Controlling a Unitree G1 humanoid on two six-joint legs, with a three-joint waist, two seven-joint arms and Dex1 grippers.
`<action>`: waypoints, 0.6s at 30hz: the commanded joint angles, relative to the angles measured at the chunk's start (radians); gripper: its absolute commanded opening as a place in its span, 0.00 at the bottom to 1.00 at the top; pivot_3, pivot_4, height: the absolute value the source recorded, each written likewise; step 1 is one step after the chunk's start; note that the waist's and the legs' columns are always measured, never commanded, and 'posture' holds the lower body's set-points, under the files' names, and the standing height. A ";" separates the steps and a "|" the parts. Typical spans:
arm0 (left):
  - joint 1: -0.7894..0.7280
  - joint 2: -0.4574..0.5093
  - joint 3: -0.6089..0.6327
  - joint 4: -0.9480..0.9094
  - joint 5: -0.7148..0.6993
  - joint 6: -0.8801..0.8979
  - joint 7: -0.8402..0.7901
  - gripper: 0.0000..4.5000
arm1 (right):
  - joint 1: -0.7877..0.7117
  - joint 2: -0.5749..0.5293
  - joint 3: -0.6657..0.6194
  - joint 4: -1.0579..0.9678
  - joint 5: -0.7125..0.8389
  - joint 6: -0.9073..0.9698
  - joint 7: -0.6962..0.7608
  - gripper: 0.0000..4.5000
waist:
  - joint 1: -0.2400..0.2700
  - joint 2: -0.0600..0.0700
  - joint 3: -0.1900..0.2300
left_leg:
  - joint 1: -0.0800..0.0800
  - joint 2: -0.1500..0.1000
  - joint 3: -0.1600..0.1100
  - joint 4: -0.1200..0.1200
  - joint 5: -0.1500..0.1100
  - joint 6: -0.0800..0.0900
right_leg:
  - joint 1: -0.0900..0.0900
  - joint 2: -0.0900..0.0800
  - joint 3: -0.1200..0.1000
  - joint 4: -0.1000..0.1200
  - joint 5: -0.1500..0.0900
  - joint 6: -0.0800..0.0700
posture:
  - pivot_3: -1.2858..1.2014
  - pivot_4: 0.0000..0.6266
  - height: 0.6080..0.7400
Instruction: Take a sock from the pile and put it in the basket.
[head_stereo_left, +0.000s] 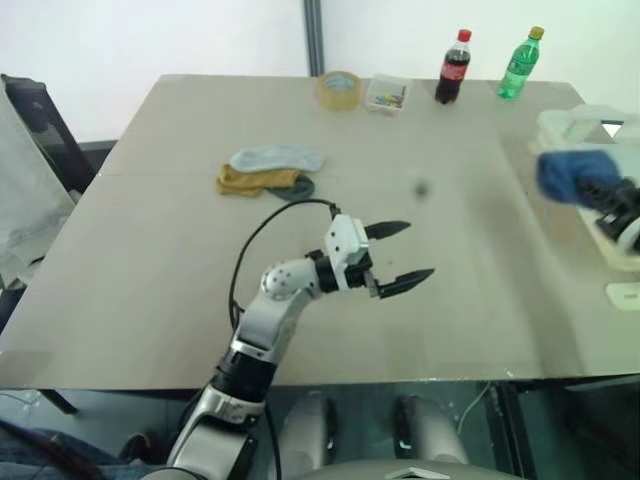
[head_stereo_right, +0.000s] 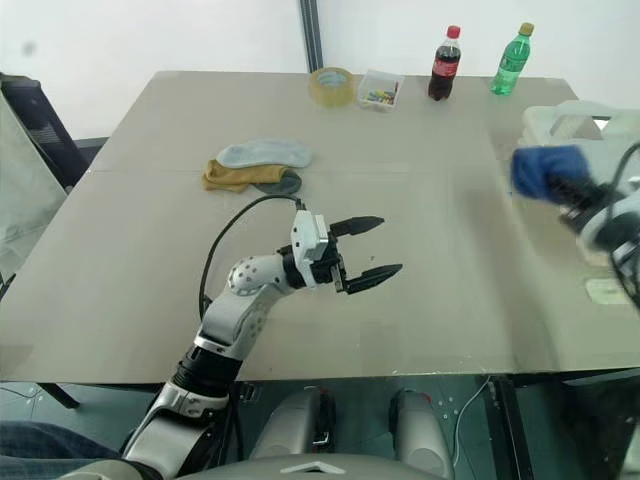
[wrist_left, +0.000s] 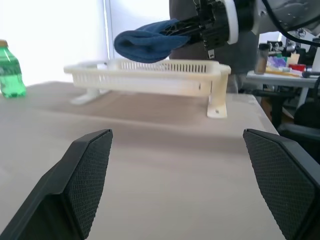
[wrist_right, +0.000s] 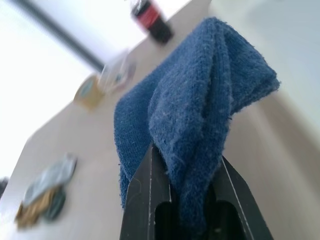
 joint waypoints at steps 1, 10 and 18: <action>-0.048 -0.035 0.019 -0.051 -0.027 0.001 0.038 1.00 | -0.082 -0.051 -0.036 0.153 -0.052 -0.034 -0.001 0.02 | -0.001 0.000 0.000 | 0.000 0.000 0.000 0.000 0.000 0.000 | 0.000 0.000 0.000 0.000 0.000 0.000 | 0.52 0.24 1.00; -0.086 -0.036 0.020 -0.065 -0.035 0.018 0.052 1.00 | -0.301 -0.036 -0.034 0.627 -0.311 -0.189 0.086 0.23 | -0.003 0.002 -0.001 | 0.000 0.000 0.001 0.000 0.000 0.000 | 0.000 0.002 0.001 -0.001 0.001 0.001 | 0.52 0.24 1.00; -0.081 -0.030 0.019 -0.063 -0.038 0.019 0.053 1.00 | -0.322 -0.011 -0.094 0.660 -0.392 -0.188 0.102 0.99 | -0.001 0.004 -0.001 | 0.000 0.001 0.001 0.000 0.000 0.000 | 0.000 0.002 0.001 -0.001 0.001 0.001 | 0.52 0.24 1.00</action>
